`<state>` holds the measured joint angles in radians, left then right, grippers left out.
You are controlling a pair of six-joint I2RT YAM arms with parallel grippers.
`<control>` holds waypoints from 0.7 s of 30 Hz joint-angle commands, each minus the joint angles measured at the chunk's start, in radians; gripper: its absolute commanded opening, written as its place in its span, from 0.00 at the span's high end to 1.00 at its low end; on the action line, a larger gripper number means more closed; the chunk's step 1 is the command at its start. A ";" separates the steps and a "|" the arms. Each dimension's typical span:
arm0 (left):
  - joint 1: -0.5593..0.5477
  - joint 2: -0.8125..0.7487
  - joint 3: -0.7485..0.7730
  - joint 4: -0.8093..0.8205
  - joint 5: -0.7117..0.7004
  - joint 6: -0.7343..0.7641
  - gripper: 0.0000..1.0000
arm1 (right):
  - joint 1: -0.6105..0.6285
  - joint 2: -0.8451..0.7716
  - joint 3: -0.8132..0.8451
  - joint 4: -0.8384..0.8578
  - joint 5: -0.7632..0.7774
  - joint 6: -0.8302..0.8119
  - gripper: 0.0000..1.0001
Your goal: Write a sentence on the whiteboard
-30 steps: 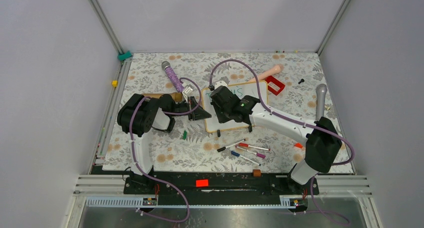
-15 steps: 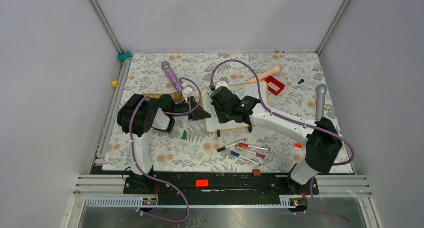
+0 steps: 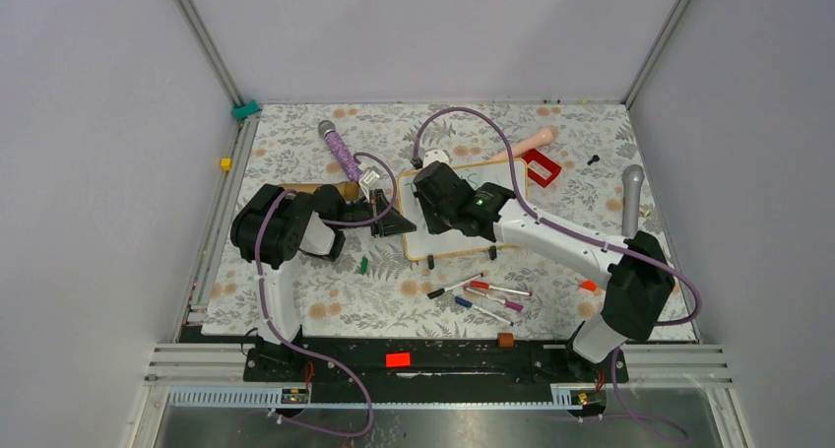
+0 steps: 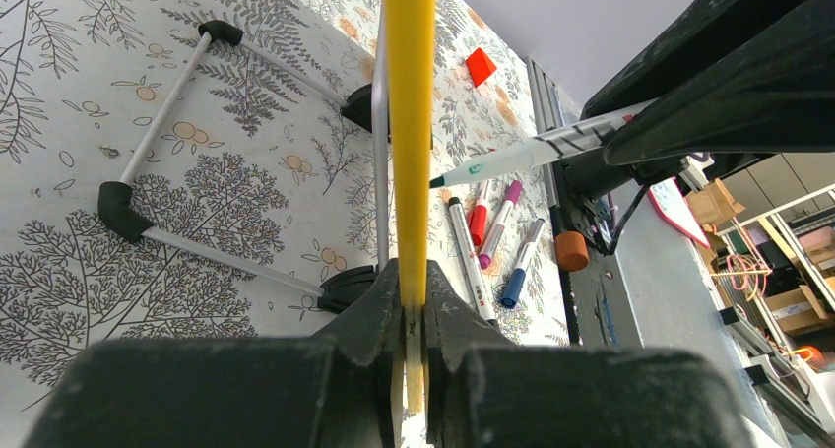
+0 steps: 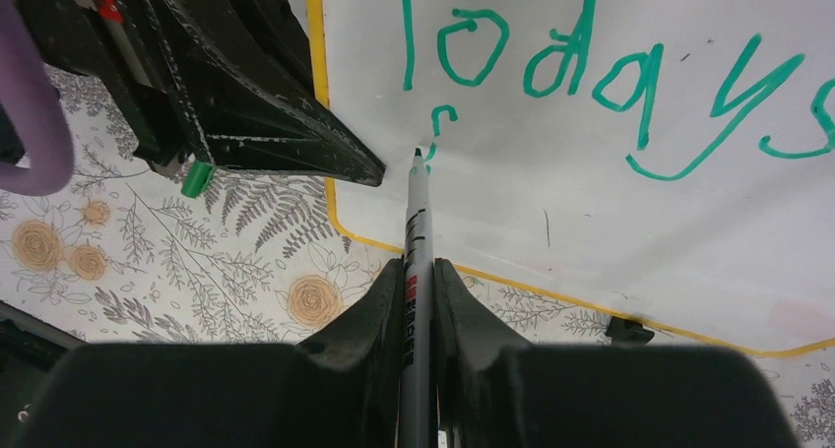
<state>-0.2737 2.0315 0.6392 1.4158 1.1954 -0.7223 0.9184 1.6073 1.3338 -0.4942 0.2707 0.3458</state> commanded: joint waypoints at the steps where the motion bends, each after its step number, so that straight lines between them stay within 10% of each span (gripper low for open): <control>1: -0.015 -0.031 -0.006 0.064 0.064 0.025 1.00 | 0.005 0.002 0.053 0.015 0.004 -0.017 1.00; 21: -0.015 -0.029 -0.010 0.065 0.065 0.026 1.00 | 0.006 0.010 0.051 0.013 0.079 -0.016 1.00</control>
<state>-0.2737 2.0312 0.6392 1.4162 1.1957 -0.7223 0.9184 1.6073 1.3457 -0.4881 0.3206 0.3408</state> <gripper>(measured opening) 0.058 0.183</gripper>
